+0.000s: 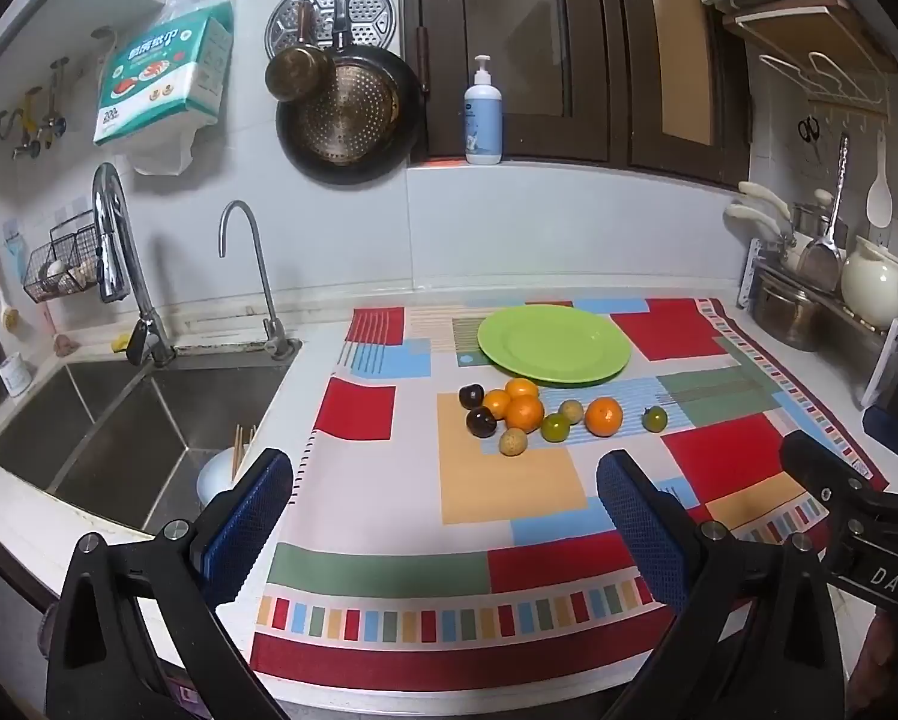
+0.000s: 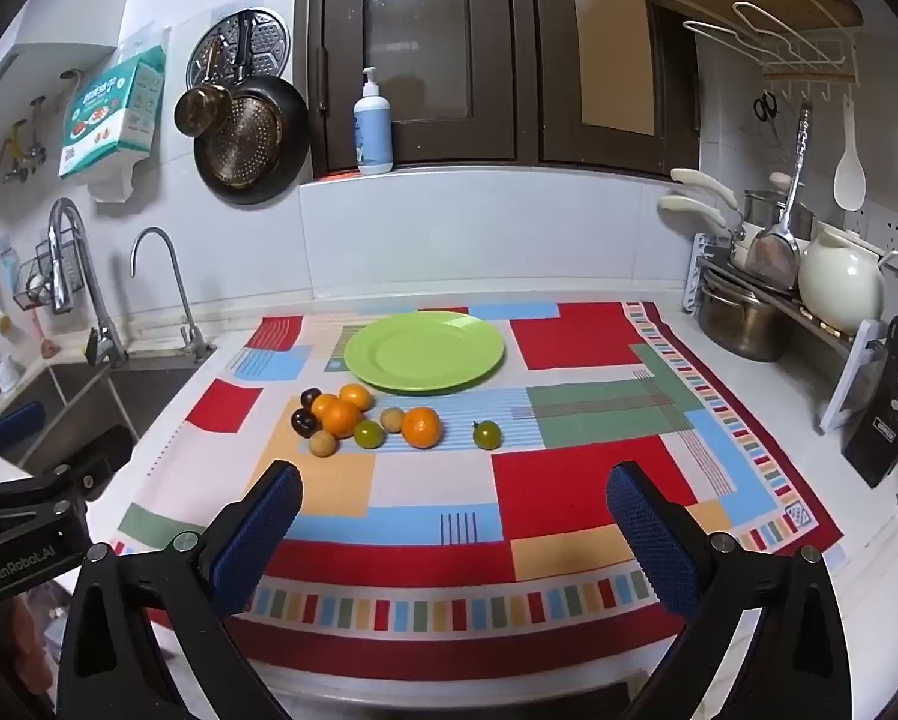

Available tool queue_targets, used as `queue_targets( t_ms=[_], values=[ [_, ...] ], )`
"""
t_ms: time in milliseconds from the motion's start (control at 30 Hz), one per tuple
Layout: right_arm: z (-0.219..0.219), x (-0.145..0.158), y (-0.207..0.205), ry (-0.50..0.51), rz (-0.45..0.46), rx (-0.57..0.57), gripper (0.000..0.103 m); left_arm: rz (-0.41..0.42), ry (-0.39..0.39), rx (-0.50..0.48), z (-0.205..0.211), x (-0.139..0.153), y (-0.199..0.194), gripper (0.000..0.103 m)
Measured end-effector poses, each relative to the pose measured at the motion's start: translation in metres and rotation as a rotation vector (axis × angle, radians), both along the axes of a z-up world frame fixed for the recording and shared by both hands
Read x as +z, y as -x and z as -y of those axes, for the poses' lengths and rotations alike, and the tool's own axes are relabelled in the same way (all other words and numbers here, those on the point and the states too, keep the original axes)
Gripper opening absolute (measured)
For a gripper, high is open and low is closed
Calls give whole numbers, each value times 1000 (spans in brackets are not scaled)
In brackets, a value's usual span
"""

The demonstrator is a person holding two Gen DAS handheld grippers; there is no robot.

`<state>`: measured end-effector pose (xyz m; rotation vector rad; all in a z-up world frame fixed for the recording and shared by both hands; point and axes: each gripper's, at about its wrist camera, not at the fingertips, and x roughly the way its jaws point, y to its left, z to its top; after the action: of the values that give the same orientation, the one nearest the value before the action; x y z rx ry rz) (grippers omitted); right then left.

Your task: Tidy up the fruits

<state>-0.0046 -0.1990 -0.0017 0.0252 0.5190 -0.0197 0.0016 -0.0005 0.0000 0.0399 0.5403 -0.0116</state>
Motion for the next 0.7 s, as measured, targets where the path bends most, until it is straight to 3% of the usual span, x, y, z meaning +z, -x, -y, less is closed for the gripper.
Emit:
queue_targets(
  t_ms=[700],
  values=[
    [-1,3,2,-16,-3,13,102,16,12,-4,0,1,4,103]
  ],
)
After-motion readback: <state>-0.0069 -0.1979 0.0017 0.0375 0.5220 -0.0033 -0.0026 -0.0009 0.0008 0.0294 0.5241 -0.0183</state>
